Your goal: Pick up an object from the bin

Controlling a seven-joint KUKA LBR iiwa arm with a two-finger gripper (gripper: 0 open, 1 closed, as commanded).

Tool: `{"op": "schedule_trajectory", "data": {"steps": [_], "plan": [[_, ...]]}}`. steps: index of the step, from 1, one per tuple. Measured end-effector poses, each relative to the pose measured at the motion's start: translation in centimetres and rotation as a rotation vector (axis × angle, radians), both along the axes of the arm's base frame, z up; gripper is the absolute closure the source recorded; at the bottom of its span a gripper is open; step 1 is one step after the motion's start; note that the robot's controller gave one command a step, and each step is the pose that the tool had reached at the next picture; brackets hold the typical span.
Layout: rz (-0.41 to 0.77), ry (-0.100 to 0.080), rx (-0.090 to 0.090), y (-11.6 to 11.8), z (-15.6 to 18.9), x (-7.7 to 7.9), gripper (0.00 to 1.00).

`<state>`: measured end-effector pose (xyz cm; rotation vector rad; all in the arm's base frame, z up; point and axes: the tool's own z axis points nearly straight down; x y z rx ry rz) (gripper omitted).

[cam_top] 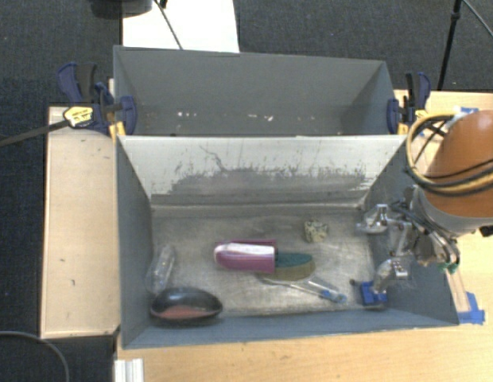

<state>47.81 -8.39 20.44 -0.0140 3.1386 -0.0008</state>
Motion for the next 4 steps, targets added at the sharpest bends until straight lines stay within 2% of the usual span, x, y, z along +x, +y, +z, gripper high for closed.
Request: {"op": "schedule_trajectory", "data": {"steps": [1, 2, 3, 4], "plan": [[0.161, -0.007, 0.000, 3.8, -13.4, 1.4, 0.00], [0.311, -0.003, 0.002, 10.0, -10.3, 4.8, 0.00], [0.385, 0.043, -0.005, 11.5, -12.6, 8.0, 0.00], [0.262, -0.004, -0.001, 13.6, -13.1, 8.6, 0.00]]}}
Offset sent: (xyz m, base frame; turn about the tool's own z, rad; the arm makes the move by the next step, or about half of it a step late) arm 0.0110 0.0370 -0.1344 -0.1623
